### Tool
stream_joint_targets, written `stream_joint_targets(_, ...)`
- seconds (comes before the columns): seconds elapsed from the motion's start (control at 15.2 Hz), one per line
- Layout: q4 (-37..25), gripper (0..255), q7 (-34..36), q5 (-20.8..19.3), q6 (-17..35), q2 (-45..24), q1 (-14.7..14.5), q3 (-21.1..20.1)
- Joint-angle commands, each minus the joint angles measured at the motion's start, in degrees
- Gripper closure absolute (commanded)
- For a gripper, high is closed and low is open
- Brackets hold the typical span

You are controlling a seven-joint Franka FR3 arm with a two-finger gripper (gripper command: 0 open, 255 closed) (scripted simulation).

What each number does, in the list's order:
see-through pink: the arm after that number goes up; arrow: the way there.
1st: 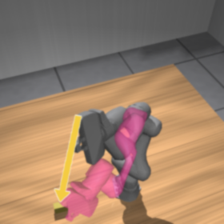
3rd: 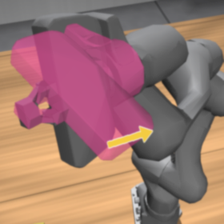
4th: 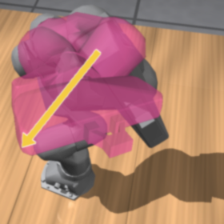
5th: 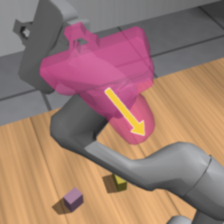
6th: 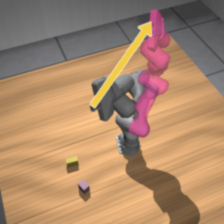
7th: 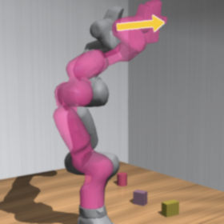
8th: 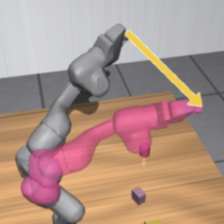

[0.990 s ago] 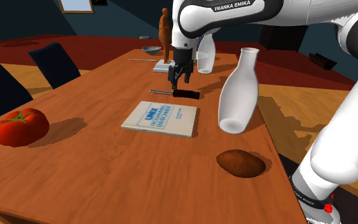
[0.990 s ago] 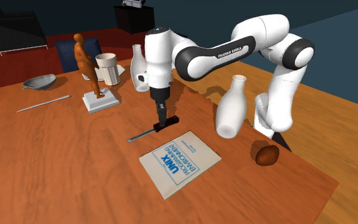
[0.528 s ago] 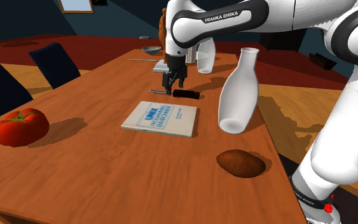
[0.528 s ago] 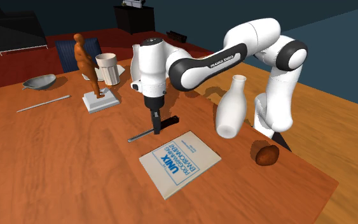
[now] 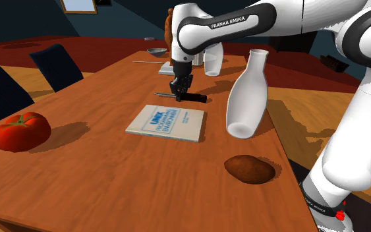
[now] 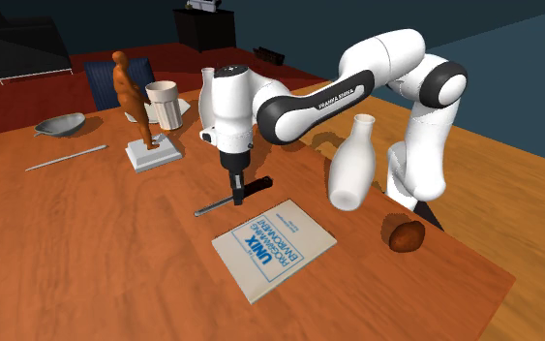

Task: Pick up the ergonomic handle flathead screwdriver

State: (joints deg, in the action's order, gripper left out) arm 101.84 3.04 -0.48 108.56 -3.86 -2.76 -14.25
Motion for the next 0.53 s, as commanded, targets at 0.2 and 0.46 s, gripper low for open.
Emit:
stream_joint_targets(0.2,0.01,255,0.0,-0.01,0.01,-0.03,0.01,0.01)
stream_joint_targets(0.46,-1.32,255,0.0,0.02,-1.43,0.08,0.0,0.0)
